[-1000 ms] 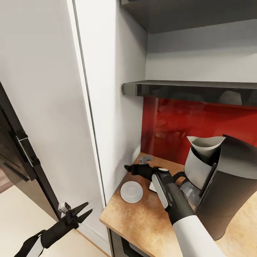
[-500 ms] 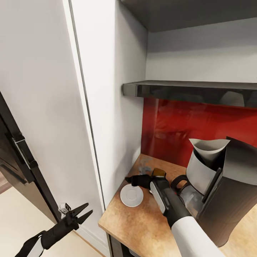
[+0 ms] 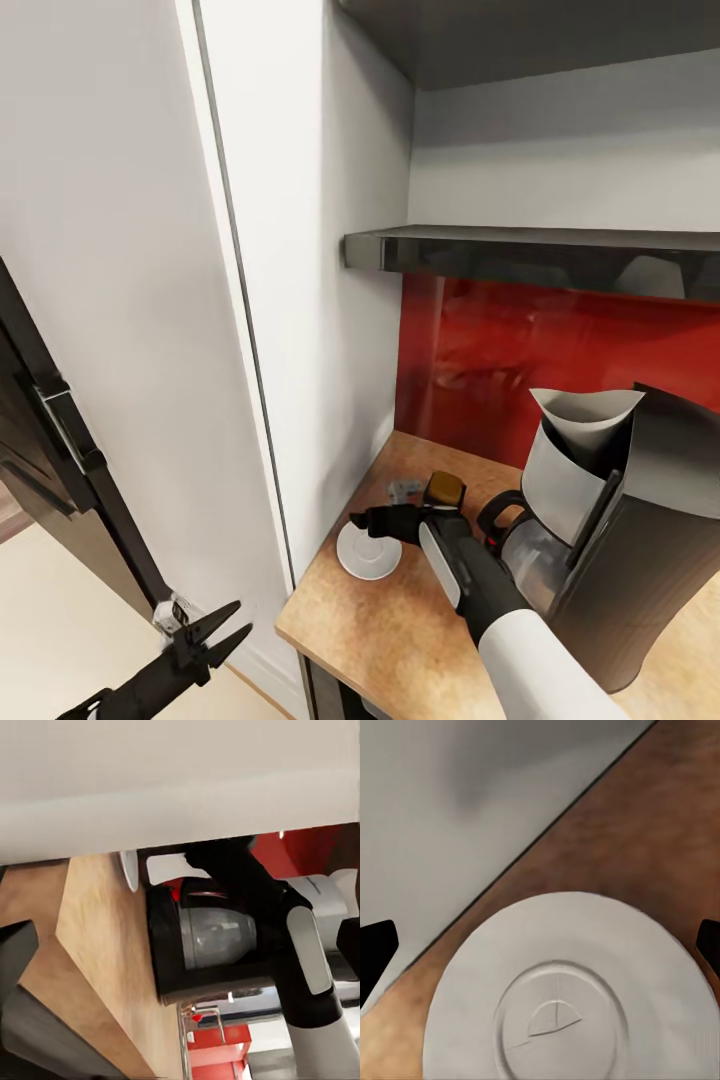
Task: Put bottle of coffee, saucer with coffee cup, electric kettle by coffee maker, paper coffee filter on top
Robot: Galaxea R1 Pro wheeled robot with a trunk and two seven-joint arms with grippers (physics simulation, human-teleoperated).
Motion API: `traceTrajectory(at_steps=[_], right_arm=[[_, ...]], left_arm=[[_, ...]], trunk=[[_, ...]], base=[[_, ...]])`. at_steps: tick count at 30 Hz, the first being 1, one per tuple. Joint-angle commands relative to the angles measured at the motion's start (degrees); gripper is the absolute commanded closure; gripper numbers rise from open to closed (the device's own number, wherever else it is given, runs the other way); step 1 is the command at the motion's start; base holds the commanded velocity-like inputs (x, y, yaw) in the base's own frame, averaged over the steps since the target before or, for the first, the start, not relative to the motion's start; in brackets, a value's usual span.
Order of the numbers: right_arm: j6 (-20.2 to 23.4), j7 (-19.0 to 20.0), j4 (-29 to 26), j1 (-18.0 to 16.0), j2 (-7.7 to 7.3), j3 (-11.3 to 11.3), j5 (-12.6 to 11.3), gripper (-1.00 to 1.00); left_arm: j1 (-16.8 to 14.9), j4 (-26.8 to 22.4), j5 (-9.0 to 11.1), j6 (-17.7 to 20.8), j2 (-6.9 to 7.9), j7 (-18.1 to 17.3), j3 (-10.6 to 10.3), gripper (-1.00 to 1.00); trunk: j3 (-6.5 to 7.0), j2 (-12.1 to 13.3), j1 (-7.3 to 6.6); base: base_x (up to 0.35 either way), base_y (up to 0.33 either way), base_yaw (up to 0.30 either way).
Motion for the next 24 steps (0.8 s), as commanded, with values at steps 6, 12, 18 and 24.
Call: traceTrajectory(at_steps=[6, 12, 18, 24], right_arm=[[-3.98, 0.17, 4.07, -0.05, 0.00, 0.00, -0.69, -1.00], [-8.99, 0.35, 5.18, -0.07, 0.00, 0.10, -0.75, -1.00], [-13.26, 0.44, 7.24, -0.06, 0.00, 0.20, -0.70, -1.00], [-19.22, 0.45, 11.74, -0.08, 0.00, 0.35, -0.71, -1.00]], left_arm=[[0.17, -0.01, 0.16, 0.60, 0.07, -0.13, 0.02, -1.00], [0.18, -0.01, 0.16, 0.60, 0.07, -0.13, 0.02, -1.00], [0.18, -0.01, 0.16, 0.60, 0.07, -0.13, 0.02, -1.00], [0.18, -0.01, 0.14, 0.60, 0.07, -0.13, 0.01, -1.00]], trunk=[[-0.13, -0.13, 0.04], [-0.13, -0.13, 0.04], [-0.13, -0.13, 0.04], [-0.13, -0.13, 0.04]], base=[[0.000, 0.000, 0.000], [0.000, 0.000, 0.000], [0.000, 0.000, 0.000], [0.000, 0.000, 0.000]])
